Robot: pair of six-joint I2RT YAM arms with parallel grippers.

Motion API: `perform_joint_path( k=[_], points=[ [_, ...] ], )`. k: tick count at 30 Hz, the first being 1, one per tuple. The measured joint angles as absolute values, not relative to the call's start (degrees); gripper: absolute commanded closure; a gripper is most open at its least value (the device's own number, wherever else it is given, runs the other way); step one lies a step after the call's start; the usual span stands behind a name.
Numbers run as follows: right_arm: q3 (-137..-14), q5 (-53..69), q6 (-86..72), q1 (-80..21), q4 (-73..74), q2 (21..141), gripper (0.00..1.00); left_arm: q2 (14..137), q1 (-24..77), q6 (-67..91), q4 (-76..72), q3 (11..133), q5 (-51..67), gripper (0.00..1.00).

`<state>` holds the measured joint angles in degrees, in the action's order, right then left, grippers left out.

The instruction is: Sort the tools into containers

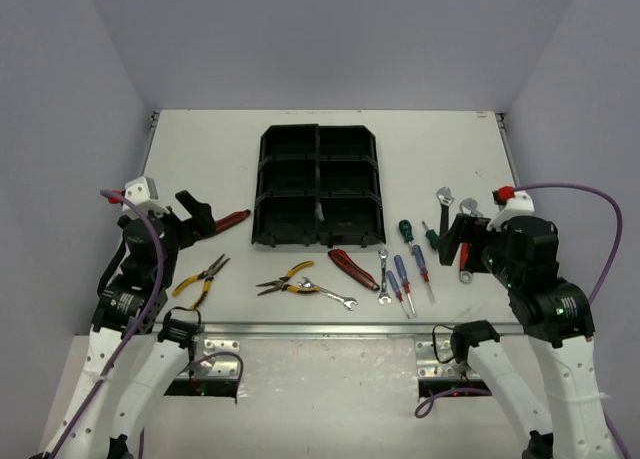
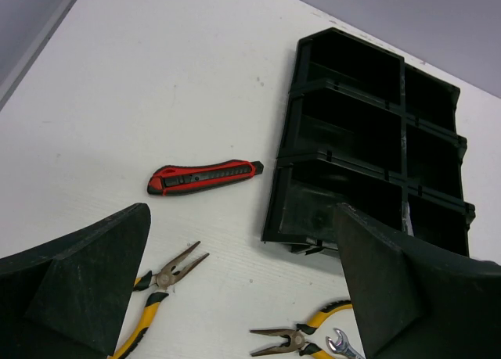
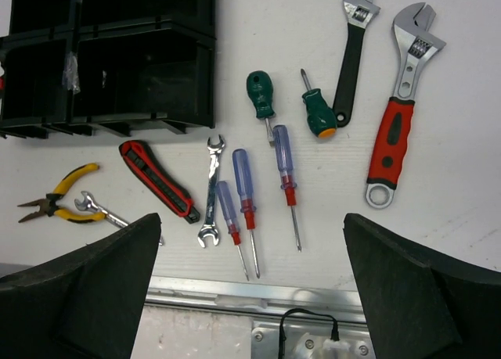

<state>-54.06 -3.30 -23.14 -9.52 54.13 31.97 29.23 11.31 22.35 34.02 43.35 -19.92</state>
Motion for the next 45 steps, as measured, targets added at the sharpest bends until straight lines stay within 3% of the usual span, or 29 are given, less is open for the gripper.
perform_joint_path(
  k=[11,18,20,22,26,34,40,45],
  points=[
    [-53.3,-3.8,-26.3,-9.5,49.3,36.2,0.01,29.9,11.3,22.3,33.4,43.1,-19.2,0.0],
    [-56.3,-5.6,-21.7,-9.5,43.6,62.9,0.03,32.1,11.4,22.3,32.8,43.0,-17.9,0.0],
    [-57.3,-6.9,-19.9,-9.5,41.3,71.7,0.1,32.4,11.4,22.3,32.8,43.0,-17.5,0.0],
    [-57.4,-8.8,-18.3,-9.5,40.6,78.2,0.23,32.4,11.5,22.3,32.8,43.0,-17.3,0.0],
    [-57.5,-12.3,-16.6,-8.6,39.7,87.2,0.35,31.8,11.9,22.3,32.6,43.0,-16.9,0.0],
    [-57.1,-14.5,-15.6,-7.5,34.3,95.3,0.49,32.0,12.4,22.3,32.3,42.9,-15.6,0.0],
    [-55.8,-13.8,-15.3,-7.5,30.3,101.0,0.51,32.0,12.7,22.2,32.1,42.6,-15.2,0.0],
    [-54.7,-13.5,-15.5,-7.5,28.2,100.1,0.81,32.2,12.7,22.1,31.9,42.6,-15.0,0.0]
  ],
)
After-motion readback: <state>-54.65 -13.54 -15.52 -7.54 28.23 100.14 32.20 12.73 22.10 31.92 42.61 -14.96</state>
